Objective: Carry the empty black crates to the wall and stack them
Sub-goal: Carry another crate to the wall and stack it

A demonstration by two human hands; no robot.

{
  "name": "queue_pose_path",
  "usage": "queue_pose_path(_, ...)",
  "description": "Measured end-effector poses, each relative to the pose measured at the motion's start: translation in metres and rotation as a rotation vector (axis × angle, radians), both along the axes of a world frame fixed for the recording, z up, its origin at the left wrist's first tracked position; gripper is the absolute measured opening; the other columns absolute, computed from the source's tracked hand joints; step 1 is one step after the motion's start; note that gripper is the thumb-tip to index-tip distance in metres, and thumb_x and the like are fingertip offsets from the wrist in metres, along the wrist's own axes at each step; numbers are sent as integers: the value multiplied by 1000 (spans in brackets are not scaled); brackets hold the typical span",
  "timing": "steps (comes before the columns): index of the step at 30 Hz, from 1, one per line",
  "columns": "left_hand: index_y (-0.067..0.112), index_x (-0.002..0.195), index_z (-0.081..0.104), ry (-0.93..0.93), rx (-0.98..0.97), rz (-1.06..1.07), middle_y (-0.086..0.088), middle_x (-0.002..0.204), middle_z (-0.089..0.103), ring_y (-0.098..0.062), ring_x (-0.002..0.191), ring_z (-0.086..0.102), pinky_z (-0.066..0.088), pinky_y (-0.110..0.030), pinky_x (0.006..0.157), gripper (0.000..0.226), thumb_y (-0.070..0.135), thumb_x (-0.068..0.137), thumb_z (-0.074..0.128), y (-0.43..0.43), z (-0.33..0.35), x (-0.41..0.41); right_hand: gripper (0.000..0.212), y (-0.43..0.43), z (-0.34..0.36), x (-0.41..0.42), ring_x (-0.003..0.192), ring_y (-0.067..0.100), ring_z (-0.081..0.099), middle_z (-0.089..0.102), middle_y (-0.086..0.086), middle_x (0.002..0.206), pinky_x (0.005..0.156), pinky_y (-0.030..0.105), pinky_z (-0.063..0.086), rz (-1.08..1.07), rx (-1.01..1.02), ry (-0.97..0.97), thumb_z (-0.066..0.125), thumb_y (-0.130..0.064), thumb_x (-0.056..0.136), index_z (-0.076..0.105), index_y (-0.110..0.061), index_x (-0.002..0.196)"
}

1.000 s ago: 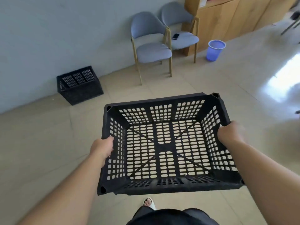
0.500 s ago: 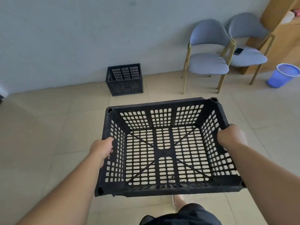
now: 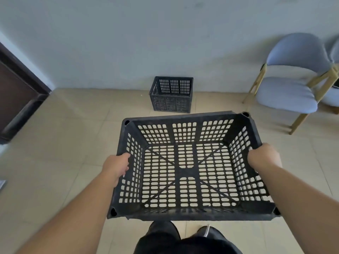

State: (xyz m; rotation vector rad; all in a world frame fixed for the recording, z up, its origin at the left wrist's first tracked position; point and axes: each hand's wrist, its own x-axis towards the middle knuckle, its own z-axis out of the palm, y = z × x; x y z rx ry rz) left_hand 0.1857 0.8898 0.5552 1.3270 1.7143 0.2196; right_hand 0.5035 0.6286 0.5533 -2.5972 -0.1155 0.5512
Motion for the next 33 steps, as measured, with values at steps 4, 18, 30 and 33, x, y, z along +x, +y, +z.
queue_pose_path(4,0,97,65,0,-11,11,-10,85,66,-20,71,58,38,-29,58,31,30,100,56,58,-8,22,28,62,-2,27,80,36,57,62,20,98,71,37,49,11,-19,8,53,-15,89,57,-2,115)
queue_pose_path(18,0,106,65,-25,-35,-28,-8,78,63,-22,66,58,40,-31,57,32,29,100,53,309,-4,136,32,282,-2,101,95,41,62,64,25,112,79,42,51,-99,-65,-4,55,-14,91,54,0,121)
queue_pose_path(30,0,111,64,-27,-48,-50,-8,85,64,-20,73,60,39,-32,57,33,30,100,56,465,-18,300,32,435,-27,262,80,33,53,63,24,110,70,36,46,-118,-52,45,53,-20,97,53,0,122)
queue_pose_path(33,0,112,64,-38,-51,-34,-7,84,64,-18,73,59,38,-30,57,32,29,100,56,501,-17,332,30,478,-23,301,80,31,50,62,24,111,70,35,42,-85,-51,44,52,-18,97,51,1,121)
